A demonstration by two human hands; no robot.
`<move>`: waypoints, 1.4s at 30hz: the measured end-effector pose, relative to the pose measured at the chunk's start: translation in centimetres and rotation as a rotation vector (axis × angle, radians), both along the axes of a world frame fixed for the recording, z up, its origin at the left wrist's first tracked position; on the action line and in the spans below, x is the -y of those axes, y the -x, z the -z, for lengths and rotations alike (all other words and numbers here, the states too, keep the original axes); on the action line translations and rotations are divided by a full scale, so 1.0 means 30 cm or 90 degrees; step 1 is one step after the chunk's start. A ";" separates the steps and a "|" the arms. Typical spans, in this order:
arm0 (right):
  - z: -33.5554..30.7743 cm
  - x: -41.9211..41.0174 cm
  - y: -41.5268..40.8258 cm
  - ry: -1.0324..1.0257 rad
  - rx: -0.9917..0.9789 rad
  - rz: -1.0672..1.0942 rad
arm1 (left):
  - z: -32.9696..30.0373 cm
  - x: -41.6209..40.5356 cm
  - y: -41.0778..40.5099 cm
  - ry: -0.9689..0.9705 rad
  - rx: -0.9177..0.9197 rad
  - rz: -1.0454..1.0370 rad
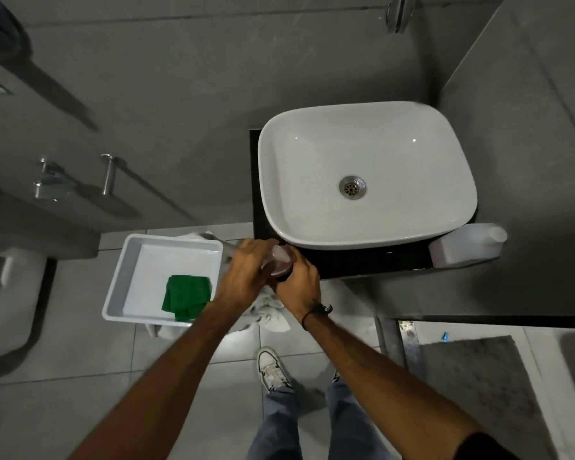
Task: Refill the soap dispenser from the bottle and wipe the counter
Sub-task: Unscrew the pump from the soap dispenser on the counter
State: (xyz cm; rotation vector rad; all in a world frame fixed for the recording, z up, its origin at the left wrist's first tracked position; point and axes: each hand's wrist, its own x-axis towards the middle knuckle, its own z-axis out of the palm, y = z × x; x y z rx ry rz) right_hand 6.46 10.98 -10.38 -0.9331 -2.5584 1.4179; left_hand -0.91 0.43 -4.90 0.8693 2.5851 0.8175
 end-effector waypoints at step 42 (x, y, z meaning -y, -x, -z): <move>0.032 -0.011 -0.004 -0.029 0.000 -0.025 | 0.115 -0.037 0.002 -0.198 0.035 -0.196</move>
